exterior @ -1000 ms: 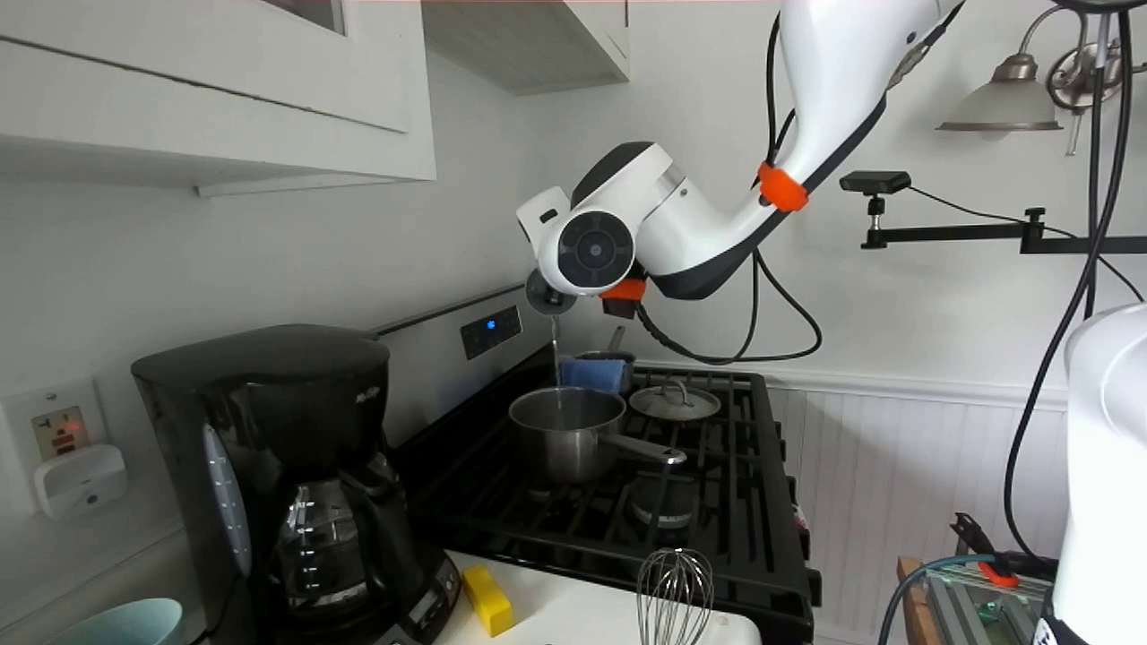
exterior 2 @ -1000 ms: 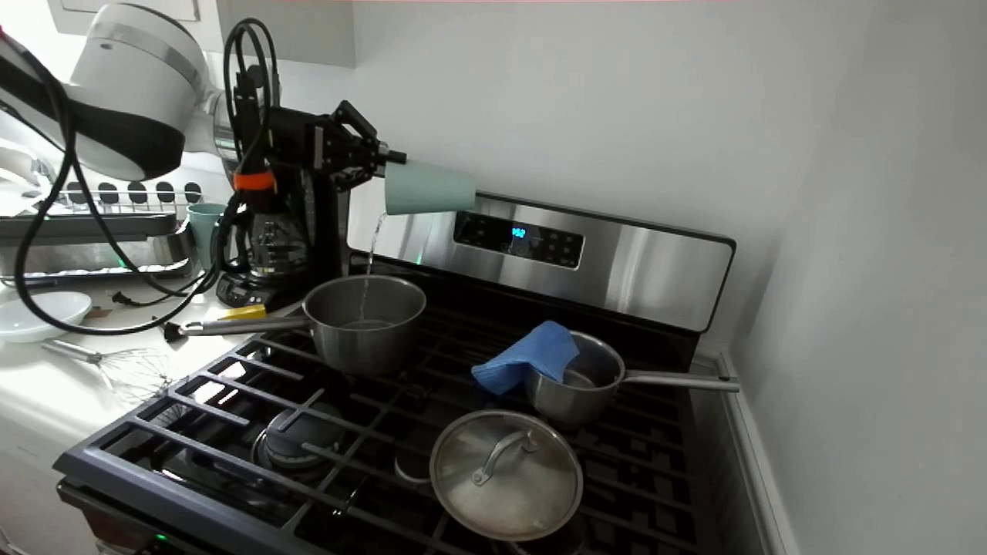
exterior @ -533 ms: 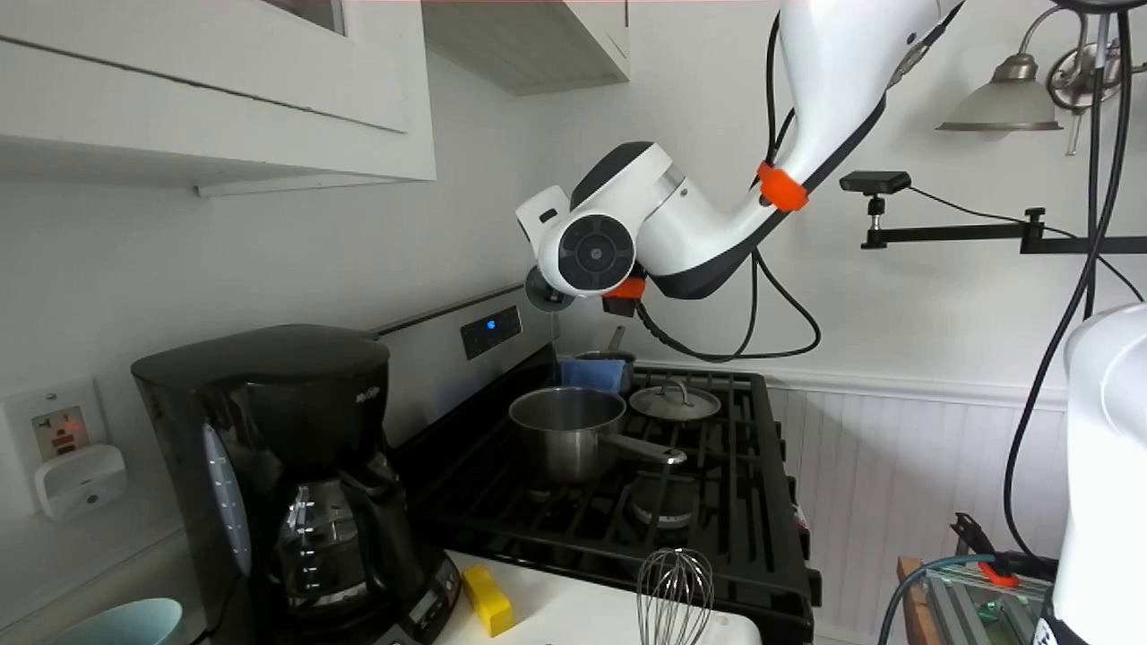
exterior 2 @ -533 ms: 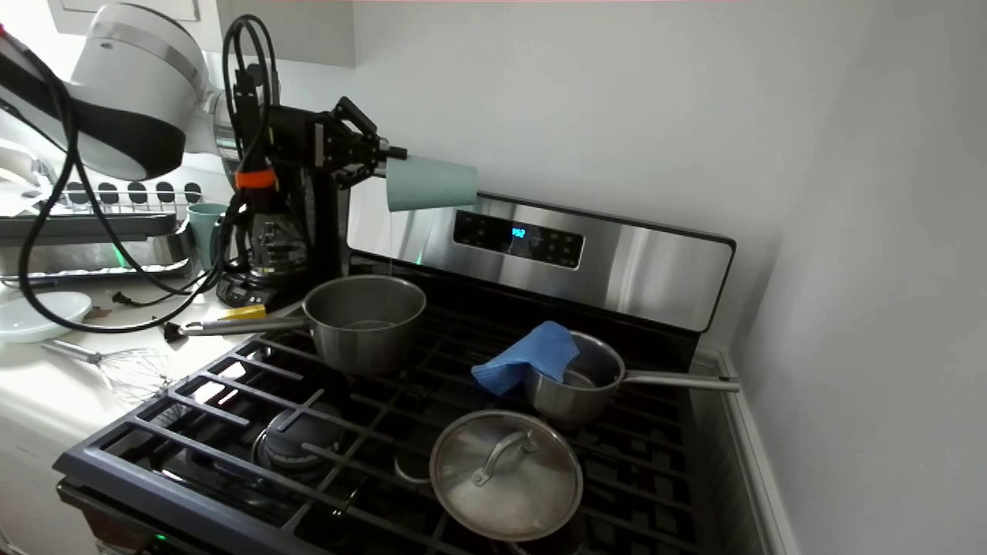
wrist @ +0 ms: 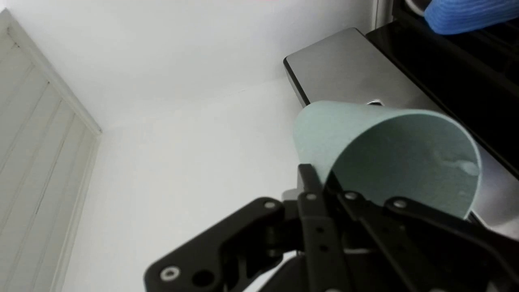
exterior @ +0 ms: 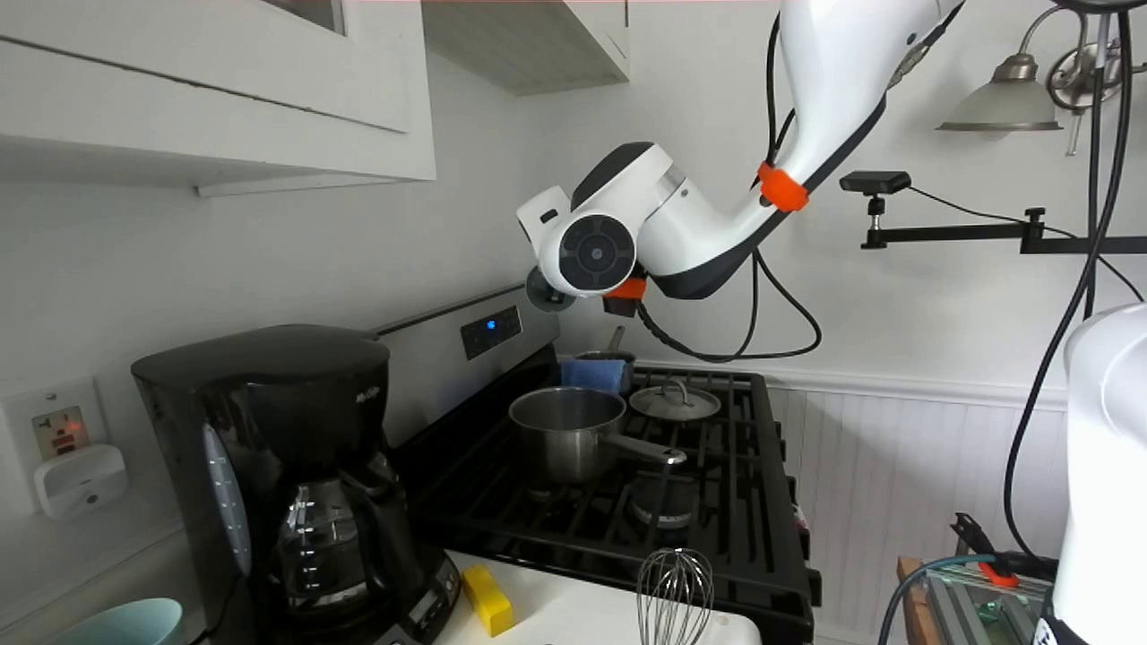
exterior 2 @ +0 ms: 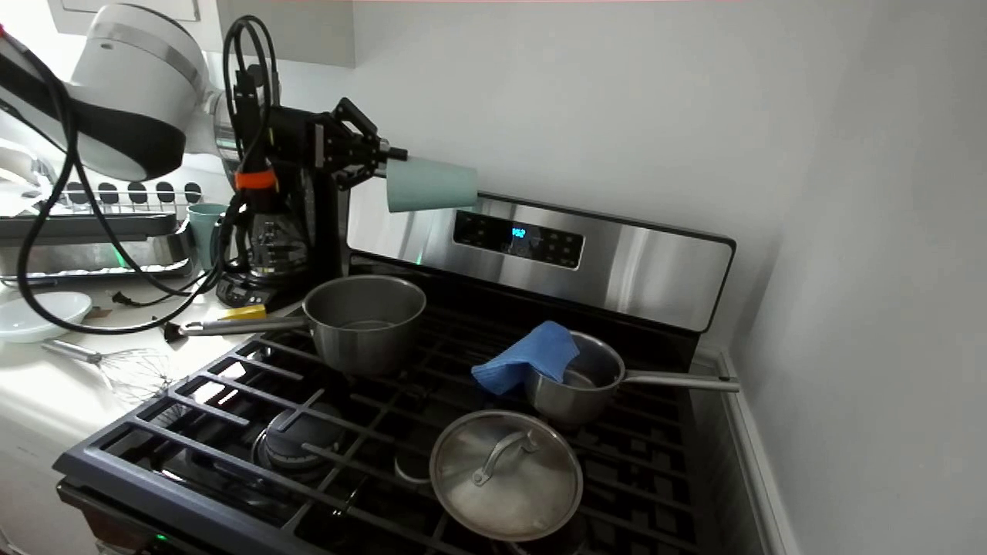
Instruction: Open the pot, pour the content of the cup into it, then close the pot
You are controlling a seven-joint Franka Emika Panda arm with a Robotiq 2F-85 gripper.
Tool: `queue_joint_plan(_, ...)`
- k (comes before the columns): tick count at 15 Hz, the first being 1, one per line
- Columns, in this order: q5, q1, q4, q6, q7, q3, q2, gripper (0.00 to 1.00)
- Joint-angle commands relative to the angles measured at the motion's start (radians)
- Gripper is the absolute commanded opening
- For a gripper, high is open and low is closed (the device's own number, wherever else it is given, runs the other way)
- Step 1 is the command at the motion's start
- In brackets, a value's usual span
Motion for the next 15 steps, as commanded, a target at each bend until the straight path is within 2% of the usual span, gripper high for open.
queue_joint_plan(1, 0.028, 0.007, -0.014, 0.061, -0.035, -0.029, -0.029, 0.01)
queue_joint_plan(4, 0.102, -0.002, -0.004, 0.176, -0.091, -0.054, -0.038, 0.01)
queue_joint_plan(8, 0.281, -0.013, 0.007, 0.327, -0.222, -0.096, -0.058, 0.01)
queue_joint_plan(13, 0.565, -0.022, -0.005, 0.495, -0.477, -0.139, -0.092, 0.01)
queue_joint_plan(15, 0.723, -0.008, -0.018, 0.528, -0.597, -0.157, -0.104, 0.01)
